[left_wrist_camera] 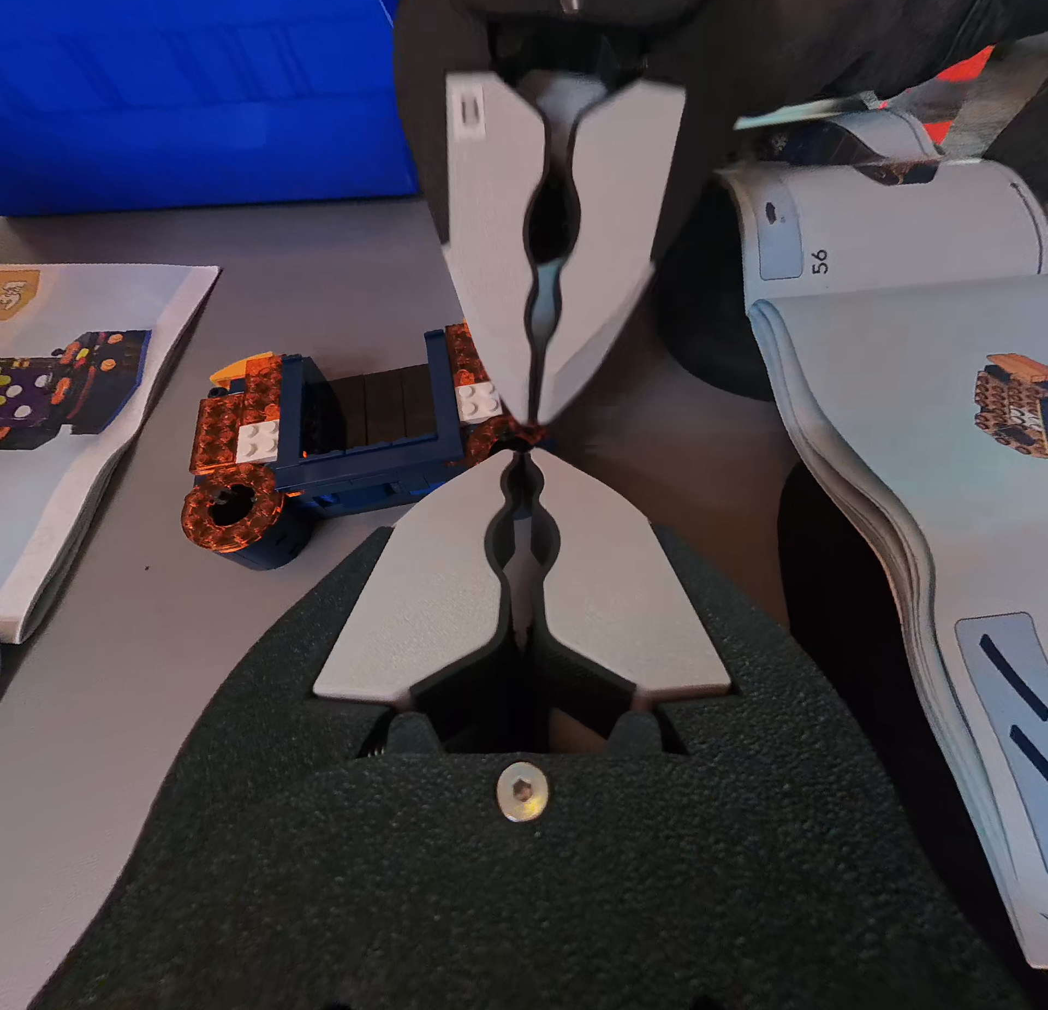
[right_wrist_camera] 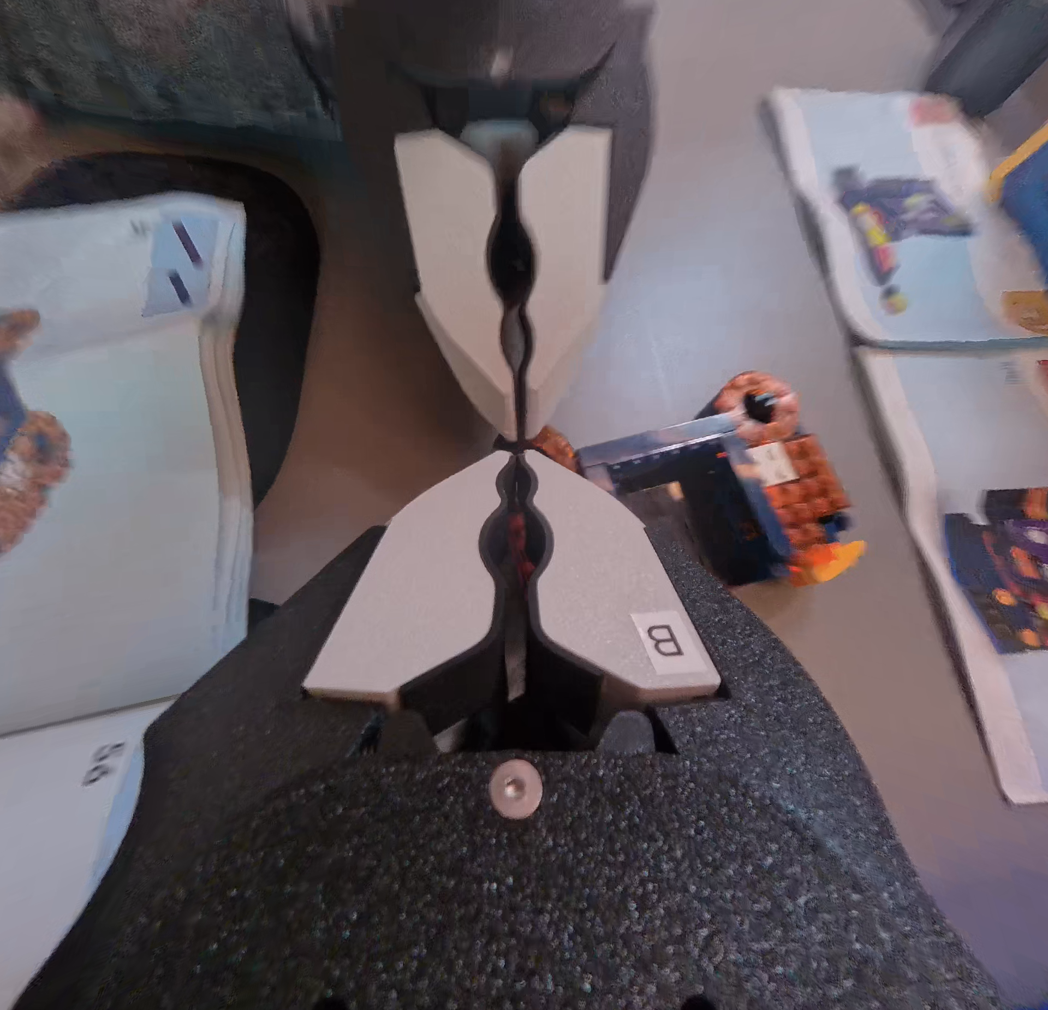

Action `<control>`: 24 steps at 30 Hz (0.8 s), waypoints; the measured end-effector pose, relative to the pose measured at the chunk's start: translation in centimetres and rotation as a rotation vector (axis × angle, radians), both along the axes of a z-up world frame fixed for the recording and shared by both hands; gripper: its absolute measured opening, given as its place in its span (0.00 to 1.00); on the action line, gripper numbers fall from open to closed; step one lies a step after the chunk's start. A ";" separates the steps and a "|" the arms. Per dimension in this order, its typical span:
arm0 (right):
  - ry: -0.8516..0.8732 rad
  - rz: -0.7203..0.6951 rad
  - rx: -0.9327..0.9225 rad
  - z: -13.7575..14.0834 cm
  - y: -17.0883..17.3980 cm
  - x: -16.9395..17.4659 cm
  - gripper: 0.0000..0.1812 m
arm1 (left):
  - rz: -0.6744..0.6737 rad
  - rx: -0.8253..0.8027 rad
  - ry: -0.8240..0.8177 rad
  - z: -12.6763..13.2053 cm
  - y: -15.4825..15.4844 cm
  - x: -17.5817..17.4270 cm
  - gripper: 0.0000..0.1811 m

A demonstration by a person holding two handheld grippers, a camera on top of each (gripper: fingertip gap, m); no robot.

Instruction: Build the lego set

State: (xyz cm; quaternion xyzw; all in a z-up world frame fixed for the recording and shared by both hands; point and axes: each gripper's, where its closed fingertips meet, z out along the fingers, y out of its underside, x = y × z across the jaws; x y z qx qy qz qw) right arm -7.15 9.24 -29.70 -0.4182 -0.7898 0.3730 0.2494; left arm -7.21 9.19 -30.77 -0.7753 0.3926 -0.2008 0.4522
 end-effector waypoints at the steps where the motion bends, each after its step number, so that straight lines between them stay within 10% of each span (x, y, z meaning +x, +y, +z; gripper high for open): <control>1: 0.050 -0.022 -0.047 1.9 0.5 0.3 0.03 | 0.004 0.029 -0.005 0.3 0.0 -0.1 0.00; 4: 0.095 -0.107 -0.103 6.3 3.1 2.7 0.10 | 0.075 0.271 -0.166 5.1 0.5 -1.3 0.00; 12: -0.395 -0.179 -0.001 -3.1 3.2 10.3 0.07 | 0.206 0.373 -0.147 5.7 0.7 -3.5 0.12; 19: -0.377 -0.172 0.122 -4.2 3.2 10.0 0.03 | 0.197 0.324 -0.159 5.0 0.8 -3.2 0.13; 24: -0.028 -0.191 0.148 0.9 3.2 6.0 0.03 | 0.286 0.090 -0.545 6.8 1.3 -3.0 0.13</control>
